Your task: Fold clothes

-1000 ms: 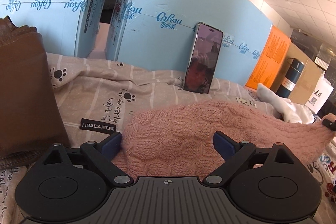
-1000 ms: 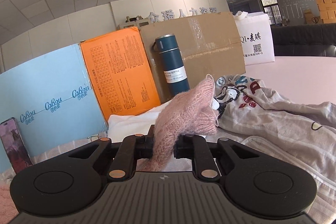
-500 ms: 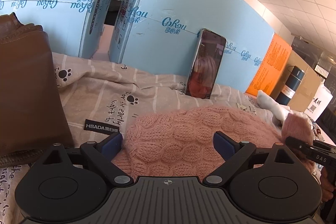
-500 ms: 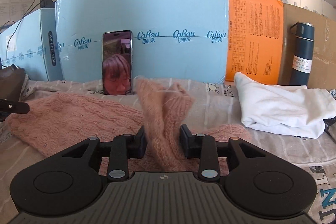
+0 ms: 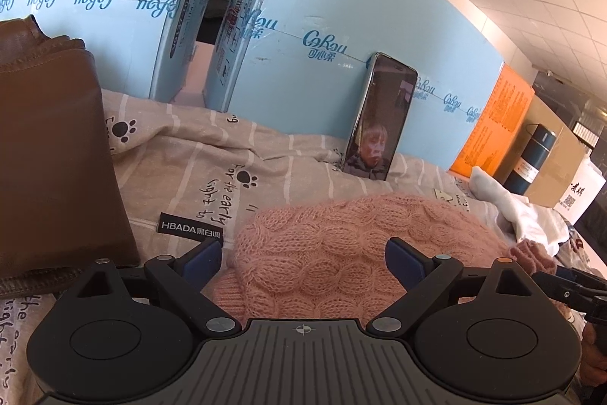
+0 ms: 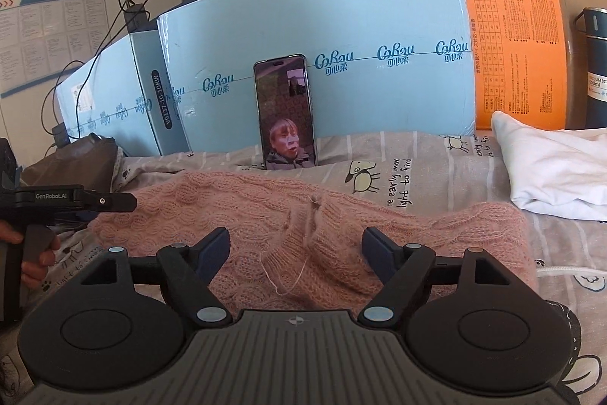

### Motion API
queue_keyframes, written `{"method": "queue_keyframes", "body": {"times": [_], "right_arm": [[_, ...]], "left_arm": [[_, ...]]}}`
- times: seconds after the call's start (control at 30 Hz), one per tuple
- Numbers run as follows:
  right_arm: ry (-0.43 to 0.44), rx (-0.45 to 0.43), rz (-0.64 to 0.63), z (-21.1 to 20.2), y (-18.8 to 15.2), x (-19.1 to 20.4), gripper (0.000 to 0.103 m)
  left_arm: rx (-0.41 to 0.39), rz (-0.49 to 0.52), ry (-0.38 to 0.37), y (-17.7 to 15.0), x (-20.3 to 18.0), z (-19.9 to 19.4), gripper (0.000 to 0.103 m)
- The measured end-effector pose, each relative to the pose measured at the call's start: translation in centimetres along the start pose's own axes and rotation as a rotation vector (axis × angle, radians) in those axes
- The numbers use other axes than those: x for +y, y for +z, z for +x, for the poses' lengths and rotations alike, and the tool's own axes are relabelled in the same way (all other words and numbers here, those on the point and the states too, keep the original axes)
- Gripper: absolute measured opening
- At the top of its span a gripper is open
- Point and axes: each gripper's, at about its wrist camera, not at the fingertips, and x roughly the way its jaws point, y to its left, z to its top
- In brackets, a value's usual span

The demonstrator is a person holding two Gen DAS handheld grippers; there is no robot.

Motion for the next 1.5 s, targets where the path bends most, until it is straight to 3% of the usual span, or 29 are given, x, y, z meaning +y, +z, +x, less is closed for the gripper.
{"method": "queue_keyframes", "body": {"times": [0.1, 0.17, 0.23, 0.3, 0.33, 0.47, 0.63, 0.73, 0.87, 1.0, 1.2, 1.27, 1.37, 1.5], "right_arm": [[-0.055, 0.022, 0.0, 0.7, -0.3, -0.4, 0.072], [-0.075, 0.033, 0.005, 0.9, -0.4, -0.8, 0.064], [-0.096, 0.025, 0.015, 1.0, -0.4, -1.2, 0.037], [-0.116, 0.008, 0.029, 0.9, -0.2, -1.6, 0.025], [-0.125, -0.009, 0.041, 0.8, -0.1, -1.7, 0.024], [-0.143, -0.048, 0.082, 1.0, 0.5, -1.4, 0.026], [-0.059, -0.02, 0.11, 1.6, 0.3, -0.9, 0.055], [-0.018, -0.05, 0.13, 0.9, 0.3, -1.1, 0.065], [0.058, -0.075, 0.154, 0.1, 0.5, -1.2, 0.066], [0.117, -0.018, 0.164, 0.6, 0.4, -1.2, 0.066], [0.113, 0.052, 0.166, 1.7, -0.3, -1.2, 0.068], [0.124, 0.023, 0.171, 1.2, -0.3, -1.3, 0.068], [0.135, -0.099, 0.187, -0.5, 0.0, -1.9, 0.068], [0.02, -0.196, 0.256, -2.0, 0.4, -3.5, 0.072]], "left_arm": [[0.008, 0.008, 0.007, -0.1, 0.0, 0.2, 0.095], [0.012, 0.014, 0.006, -0.1, -0.1, 0.3, 0.095], [0.013, 0.018, 0.005, -0.2, -0.2, 0.4, 0.095], [0.012, 0.019, 0.004, -0.2, -0.2, 0.4, 0.095], [0.012, 0.019, 0.004, -0.2, -0.2, 0.4, 0.095], [0.01, 0.018, 0.003, -0.2, -0.2, 0.4, 0.095], [0.014, 0.021, 0.005, -0.2, -0.2, 0.5, 0.095], [0.014, 0.024, 0.005, -0.2, -0.2, 0.5, 0.095], [0.009, 0.021, -0.001, -0.2, -0.2, 0.4, 0.095], [0.013, 0.021, -0.008, -0.2, -0.2, 0.5, 0.095], [0.02, 0.025, -0.01, -0.3, -0.3, 0.6, 0.095], [0.021, 0.026, -0.01, -0.4, -0.3, 0.6, 0.095], [0.021, 0.025, -0.011, -0.4, -0.3, 0.6, 0.095], [0.021, 0.024, -0.011, -0.4, -0.3, 0.6, 0.095]]}}
